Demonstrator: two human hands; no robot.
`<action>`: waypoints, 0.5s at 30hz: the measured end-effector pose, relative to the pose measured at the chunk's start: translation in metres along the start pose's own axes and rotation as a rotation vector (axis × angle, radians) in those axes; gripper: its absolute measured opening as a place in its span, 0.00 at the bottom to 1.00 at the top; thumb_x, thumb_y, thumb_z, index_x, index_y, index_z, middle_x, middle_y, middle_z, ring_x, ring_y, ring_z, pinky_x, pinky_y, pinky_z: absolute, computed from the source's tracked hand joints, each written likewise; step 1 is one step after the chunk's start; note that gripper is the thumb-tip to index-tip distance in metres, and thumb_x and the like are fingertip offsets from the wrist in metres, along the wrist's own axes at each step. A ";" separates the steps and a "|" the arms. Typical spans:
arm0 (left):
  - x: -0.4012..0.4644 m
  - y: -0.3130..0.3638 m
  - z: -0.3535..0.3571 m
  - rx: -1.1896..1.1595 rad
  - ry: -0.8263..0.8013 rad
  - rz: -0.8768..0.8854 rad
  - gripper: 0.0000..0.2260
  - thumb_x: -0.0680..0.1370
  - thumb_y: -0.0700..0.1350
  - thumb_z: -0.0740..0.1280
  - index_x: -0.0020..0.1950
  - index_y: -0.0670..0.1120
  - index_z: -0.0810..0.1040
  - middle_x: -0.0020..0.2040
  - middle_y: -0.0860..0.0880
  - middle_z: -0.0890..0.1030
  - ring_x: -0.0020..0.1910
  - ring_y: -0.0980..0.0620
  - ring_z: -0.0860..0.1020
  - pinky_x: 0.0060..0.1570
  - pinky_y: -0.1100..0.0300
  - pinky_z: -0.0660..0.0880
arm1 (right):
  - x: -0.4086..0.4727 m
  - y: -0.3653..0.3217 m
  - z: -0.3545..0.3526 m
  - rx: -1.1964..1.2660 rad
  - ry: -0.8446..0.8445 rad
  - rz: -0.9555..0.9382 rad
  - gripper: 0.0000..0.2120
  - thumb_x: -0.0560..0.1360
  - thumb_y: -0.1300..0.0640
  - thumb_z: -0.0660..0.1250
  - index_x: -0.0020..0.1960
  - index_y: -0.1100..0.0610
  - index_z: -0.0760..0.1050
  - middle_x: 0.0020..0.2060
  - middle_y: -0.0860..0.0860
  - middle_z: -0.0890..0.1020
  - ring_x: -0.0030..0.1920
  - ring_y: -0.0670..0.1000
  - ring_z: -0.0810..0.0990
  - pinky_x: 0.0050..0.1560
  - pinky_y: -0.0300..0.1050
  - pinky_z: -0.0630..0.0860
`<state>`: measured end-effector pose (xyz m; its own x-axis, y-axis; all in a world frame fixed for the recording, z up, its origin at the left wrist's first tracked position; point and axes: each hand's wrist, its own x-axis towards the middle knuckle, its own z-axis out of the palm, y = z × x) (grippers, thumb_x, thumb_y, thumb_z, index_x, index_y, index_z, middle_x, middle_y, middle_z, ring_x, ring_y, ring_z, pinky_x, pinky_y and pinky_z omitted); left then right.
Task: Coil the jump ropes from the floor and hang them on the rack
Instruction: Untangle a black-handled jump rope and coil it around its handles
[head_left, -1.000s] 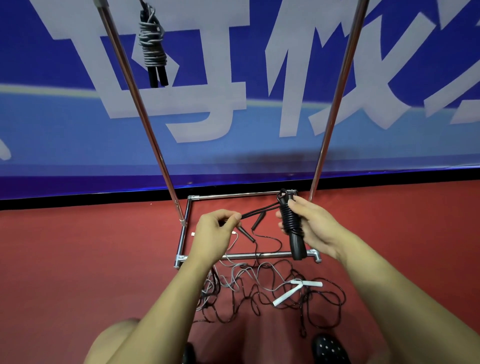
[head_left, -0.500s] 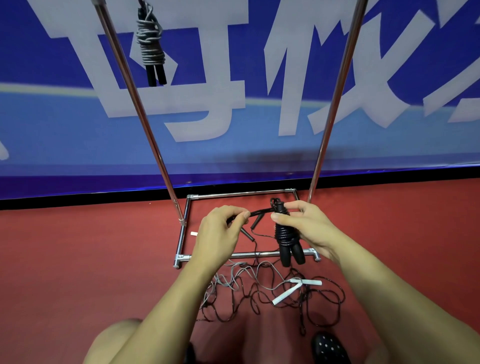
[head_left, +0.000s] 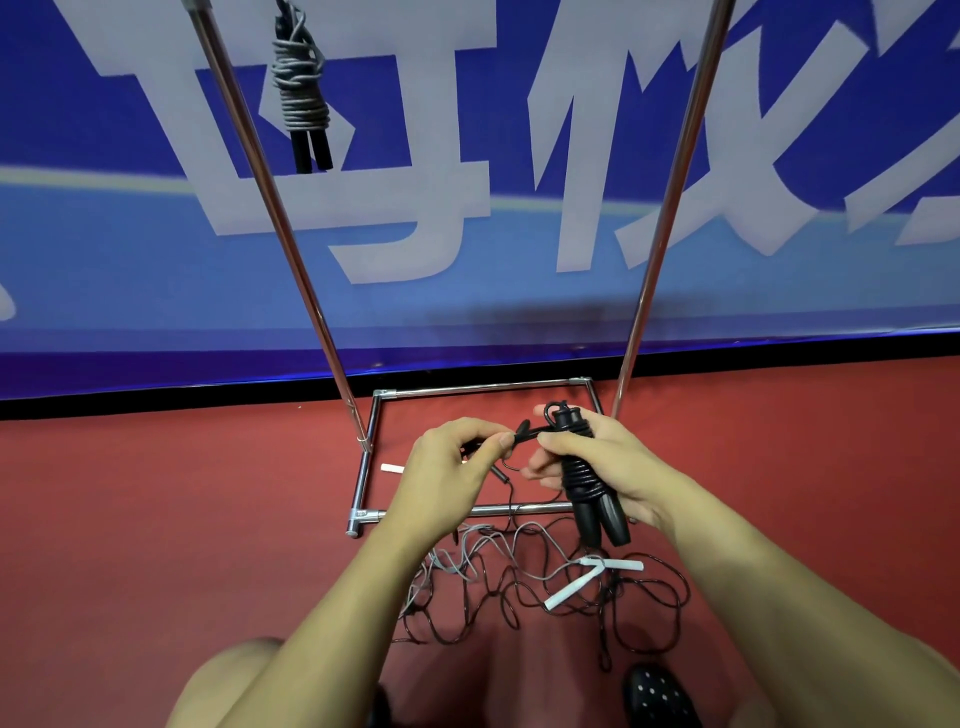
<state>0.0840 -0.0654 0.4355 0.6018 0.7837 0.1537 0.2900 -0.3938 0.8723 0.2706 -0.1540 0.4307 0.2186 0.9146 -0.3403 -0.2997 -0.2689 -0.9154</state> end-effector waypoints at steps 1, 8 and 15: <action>0.000 -0.001 0.000 -0.002 -0.002 -0.006 0.06 0.81 0.47 0.70 0.46 0.57 0.85 0.44 0.59 0.86 0.48 0.57 0.83 0.55 0.52 0.79 | 0.000 0.000 -0.001 0.008 -0.007 -0.006 0.16 0.79 0.64 0.70 0.65 0.59 0.75 0.42 0.61 0.85 0.47 0.63 0.87 0.49 0.50 0.83; 0.003 -0.010 0.006 0.040 -0.086 -0.109 0.06 0.81 0.46 0.69 0.51 0.58 0.84 0.44 0.57 0.86 0.48 0.56 0.83 0.55 0.54 0.78 | 0.006 0.006 -0.003 0.098 -0.005 0.042 0.13 0.79 0.55 0.72 0.58 0.62 0.76 0.36 0.55 0.78 0.34 0.52 0.76 0.44 0.49 0.78; 0.005 -0.015 0.006 0.082 -0.056 -0.185 0.08 0.82 0.43 0.67 0.53 0.53 0.85 0.44 0.59 0.86 0.50 0.62 0.83 0.58 0.58 0.78 | 0.004 0.004 -0.003 0.249 -0.097 0.090 0.09 0.80 0.64 0.59 0.56 0.65 0.75 0.45 0.58 0.81 0.45 0.55 0.78 0.54 0.50 0.75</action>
<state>0.0869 -0.0582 0.4205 0.5725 0.8192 -0.0338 0.4580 -0.2853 0.8419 0.2729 -0.1517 0.4252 0.0939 0.9182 -0.3848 -0.5355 -0.2792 -0.7970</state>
